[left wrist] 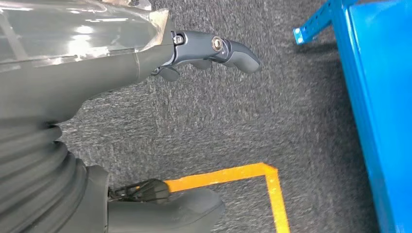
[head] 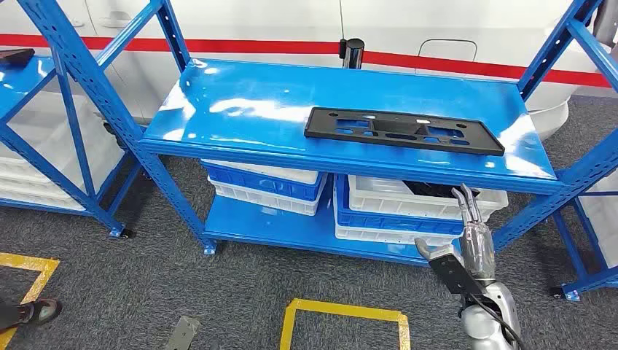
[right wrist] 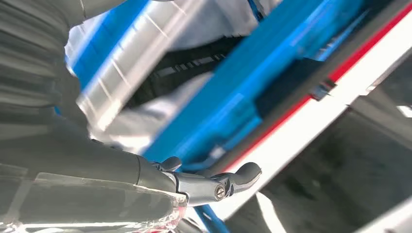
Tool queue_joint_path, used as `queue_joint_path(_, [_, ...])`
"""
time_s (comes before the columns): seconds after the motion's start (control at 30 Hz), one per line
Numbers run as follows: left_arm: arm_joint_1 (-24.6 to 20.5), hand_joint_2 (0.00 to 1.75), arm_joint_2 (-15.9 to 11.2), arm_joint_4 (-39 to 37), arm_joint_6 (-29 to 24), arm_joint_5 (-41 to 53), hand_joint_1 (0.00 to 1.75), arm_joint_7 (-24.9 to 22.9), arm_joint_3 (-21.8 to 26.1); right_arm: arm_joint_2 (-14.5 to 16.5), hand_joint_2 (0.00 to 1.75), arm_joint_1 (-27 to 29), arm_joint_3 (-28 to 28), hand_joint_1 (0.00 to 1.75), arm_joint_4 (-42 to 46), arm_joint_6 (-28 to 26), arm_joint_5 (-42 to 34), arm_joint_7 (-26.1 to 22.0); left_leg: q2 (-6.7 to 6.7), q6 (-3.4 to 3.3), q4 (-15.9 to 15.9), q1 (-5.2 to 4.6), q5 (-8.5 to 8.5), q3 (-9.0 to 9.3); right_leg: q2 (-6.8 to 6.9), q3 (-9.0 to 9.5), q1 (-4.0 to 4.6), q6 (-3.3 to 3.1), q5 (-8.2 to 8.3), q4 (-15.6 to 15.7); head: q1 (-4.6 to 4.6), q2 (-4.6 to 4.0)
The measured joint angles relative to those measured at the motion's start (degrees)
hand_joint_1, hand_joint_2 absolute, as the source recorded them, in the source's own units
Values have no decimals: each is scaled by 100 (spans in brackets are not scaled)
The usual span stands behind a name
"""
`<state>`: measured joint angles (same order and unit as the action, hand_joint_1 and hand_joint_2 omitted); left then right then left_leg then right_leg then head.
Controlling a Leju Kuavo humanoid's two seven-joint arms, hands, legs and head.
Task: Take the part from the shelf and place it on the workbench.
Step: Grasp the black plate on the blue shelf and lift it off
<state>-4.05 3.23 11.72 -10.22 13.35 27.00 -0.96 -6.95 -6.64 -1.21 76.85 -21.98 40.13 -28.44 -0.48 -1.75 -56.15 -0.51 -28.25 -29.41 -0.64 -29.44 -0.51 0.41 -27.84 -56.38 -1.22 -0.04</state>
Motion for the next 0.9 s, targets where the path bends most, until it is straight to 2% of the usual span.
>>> queue_joint_path(0.2, [1, 0, 1, -16, 33, 162, 0, -176, -97, -131, 175, -182, -485, 0, 451, -216, 754, 276, 0, 1, 0, 1, 1, -2, 0, 0, 0, 0, 0, -1, 1, 0])
queue_joint_path(0.6, [3, 0, 2, -54, 103, 532, 0, -568, -288, -432, 175, -1046, -1752, 0, 825, -270, 2624, 1143, -1, 5, 0, 2, 5, -4, 0, -1, -1, 0, 0, -2, 0, 0])
queue_joint_path(0.73, [3, 0, 3, -60, 106, 621, 0, -667, -329, -531, 175, -1435, -2197, 0, 775, -118, 3059, 1414, -1, 5, 0, 2, 5, -8, 1, -1, -2, 0, 0, -3, 1, 0])
queue_joint_path(0.9, [15, 0, 8, -75, 81, 654, 0, -752, -326, -542, 175, -2027, -2706, 0, 340, 199, 3198, 1627, -4, 9, 0, 4, 9, -10, 4, -1, -2, 0, 1, -4, 1, 0])
